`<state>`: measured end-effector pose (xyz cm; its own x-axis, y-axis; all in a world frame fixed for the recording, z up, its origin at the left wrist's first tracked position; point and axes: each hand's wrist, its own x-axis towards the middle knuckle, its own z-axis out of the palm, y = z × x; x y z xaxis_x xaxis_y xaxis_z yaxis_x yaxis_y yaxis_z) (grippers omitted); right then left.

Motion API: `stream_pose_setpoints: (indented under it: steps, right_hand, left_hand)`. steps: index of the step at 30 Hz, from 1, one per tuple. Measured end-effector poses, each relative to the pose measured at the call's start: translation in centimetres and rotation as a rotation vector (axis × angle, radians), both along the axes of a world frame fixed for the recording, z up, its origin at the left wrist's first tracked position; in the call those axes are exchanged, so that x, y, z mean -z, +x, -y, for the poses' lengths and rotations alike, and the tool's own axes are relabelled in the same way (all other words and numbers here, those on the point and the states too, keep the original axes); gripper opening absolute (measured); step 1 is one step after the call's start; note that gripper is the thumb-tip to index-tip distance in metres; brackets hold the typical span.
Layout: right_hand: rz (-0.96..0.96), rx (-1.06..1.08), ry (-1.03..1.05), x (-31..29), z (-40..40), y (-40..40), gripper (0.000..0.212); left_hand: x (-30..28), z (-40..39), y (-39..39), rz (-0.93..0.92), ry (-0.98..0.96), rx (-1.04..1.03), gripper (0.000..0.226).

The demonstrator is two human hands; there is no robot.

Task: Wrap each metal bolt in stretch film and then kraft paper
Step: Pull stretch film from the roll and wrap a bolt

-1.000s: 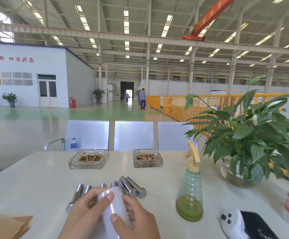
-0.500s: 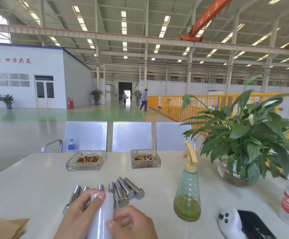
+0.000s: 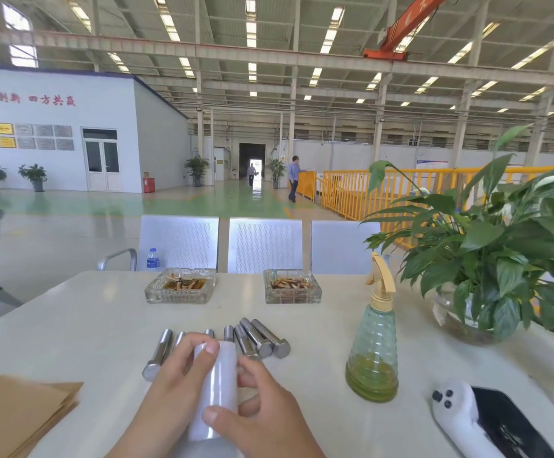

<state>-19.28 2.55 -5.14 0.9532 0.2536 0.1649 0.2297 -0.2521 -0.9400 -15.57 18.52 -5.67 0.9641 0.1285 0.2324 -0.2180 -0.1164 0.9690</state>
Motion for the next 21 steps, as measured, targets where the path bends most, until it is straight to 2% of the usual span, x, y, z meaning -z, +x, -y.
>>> stream_pose_setpoints:
  steps: [2, 7, 9, 11, 13, 16, 18, 21]
  right_hand:
    - [0.013, -0.020, 0.029, -0.1, 0.2, 0.0, 0.064]
    - [-0.045, 0.007, 0.077, 0.2, 0.1, 0.1, 0.063]
    - [-0.077, 0.003, 0.071, 0.4, -0.1, 0.2, 0.062]
    - [-0.062, 0.028, 0.061, 0.5, -0.1, 0.3, 0.047]
    - [-0.005, 0.083, 0.050, 0.6, 0.0, 0.4, 0.032]
    - [0.101, 0.150, 0.027, 0.8, 0.1, 0.4, 0.044]
    - [0.159, 0.185, 0.018, 0.7, 0.2, 0.4, 0.052]
    - [0.257, 0.226, -0.056, 0.6, 0.3, 0.3, 0.063]
  left_hand:
    - [-0.2, 0.5, -0.4, -0.048, -0.147, 0.076, 0.018]
    - [0.3, 0.8, -0.2, -0.151, -0.480, 0.207, 0.050]
    - [0.3, 0.6, -0.3, -0.213, -0.572, 0.301, 0.055]
    - [0.1, 0.5, -0.5, -0.228, -0.540, 0.379, 0.055]
    - [0.3, 0.5, -0.5, -0.169, -0.373, 0.395, 0.055]
    - [0.0, 0.7, -0.8, -0.088, -0.222, 0.355, 0.055]
    - [-0.3, 0.8, -1.1, -0.081, -0.214, 0.337, 0.055]
    - [-0.8, 1.0, -1.7, -0.063, -0.224, 0.334, 0.043]
